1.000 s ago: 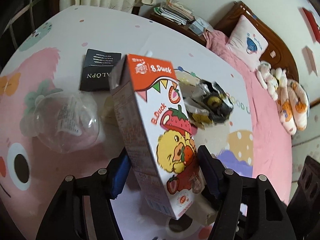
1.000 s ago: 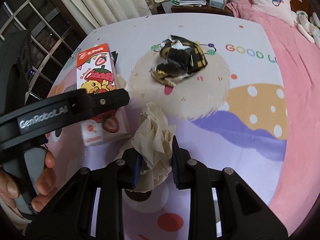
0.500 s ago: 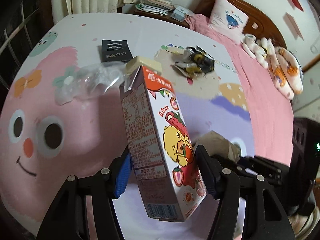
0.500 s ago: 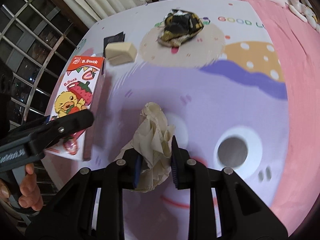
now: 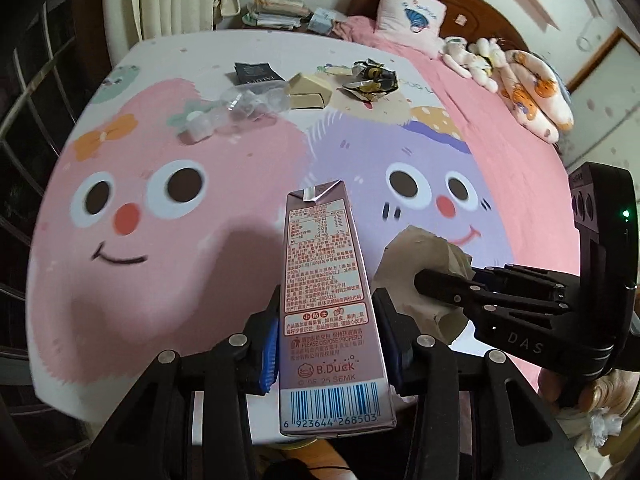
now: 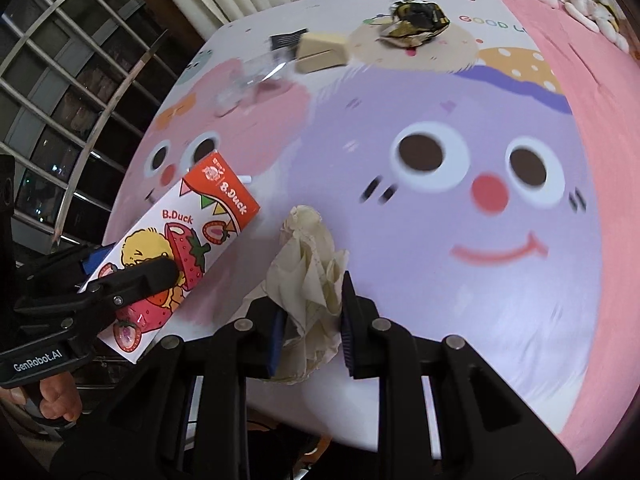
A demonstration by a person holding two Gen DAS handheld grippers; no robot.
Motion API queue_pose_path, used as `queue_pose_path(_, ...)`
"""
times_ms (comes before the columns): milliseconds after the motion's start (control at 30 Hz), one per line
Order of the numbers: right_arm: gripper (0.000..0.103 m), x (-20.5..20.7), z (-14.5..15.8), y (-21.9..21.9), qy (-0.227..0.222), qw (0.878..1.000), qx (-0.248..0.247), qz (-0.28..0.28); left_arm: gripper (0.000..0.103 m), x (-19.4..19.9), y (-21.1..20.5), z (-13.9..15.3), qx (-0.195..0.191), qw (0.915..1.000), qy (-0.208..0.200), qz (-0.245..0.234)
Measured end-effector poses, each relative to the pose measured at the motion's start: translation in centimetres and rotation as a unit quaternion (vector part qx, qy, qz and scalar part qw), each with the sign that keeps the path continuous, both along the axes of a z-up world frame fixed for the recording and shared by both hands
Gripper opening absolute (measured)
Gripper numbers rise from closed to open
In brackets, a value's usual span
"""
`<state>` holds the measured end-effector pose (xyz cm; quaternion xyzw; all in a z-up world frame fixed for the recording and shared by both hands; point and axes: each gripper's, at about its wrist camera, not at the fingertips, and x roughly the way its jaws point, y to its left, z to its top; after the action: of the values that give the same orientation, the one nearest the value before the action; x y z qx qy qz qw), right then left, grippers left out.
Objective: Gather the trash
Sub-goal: 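Carry the juice box and tissue down over the bin, then open both grippers to drop the juice box and tissue into the bin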
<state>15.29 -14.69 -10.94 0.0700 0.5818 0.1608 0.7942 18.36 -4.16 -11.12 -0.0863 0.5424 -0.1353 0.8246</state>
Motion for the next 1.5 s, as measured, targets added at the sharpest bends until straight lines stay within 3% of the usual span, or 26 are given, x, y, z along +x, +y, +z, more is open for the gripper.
queue_pose_path(200, 0.02, -7.3, 1.2, 3.7, -0.012, 1.0, -0.019, -0.02, 0.041, -7.8, 3.4, 1.5, 0.022, 0.9973, -0.049, -0.05)
queue_pose_path(367, 0.02, -14.9, 0.1, 6.9, -0.001, 0.999, -0.045, -0.03, 0.041, -15.7, 6.5, 0.6, 0.033, 0.9933, -0.077, -0.079)
queue_pose_path(633, 0.02, -22.9, -6.6, 11.5, 0.093, 0.992, -0.09, -0.001, 0.041, -24.2, 10.0, -3.7, 0.034, 0.996, -0.027, -0.079)
queue_pose_path(800, 0.02, -25.2, -12.7, 12.7, 0.14, 0.984, -0.11, -0.002, 0.041, -26.8, 11.1, -9.4, 0.029, 0.9972, 0.027, -0.063)
queue_pose_path(1000, 0.02, -26.8, -22.1, 12.5, 0.177, 0.976, -0.125, -0.032, 0.041, -27.8, 10.7, -18.9, 0.03, 0.9944, 0.081, -0.061)
queue_pose_path(1167, 0.021, -25.7, -28.5, 11.2, 0.204, 0.969, -0.126, -0.063, 0.041, -27.6, 9.7, -26.3, 0.047, 0.9901, 0.111, -0.071)
queue_pose_path(1333, 0.023, -24.4, -32.7, 9.6, 0.211, 0.967, -0.115, -0.085, 0.042, -26.7, 9.3, -31.1, 0.068, 0.987, 0.126, -0.075)
queue_pose_path(1433, 0.035, -23.4, -34.4, 8.6, 0.22, 0.966, -0.099, -0.096, 0.043, -25.5, 9.0, -33.1, 0.079, 0.9859, 0.131, -0.067)
queue_pose_path(1500, 0.049, -22.9, -35.3, 8.2, 0.226, 0.965, -0.084, -0.104, 0.043, -24.7, 8.8, -34.1, 0.086, 0.9853, 0.136, -0.059)
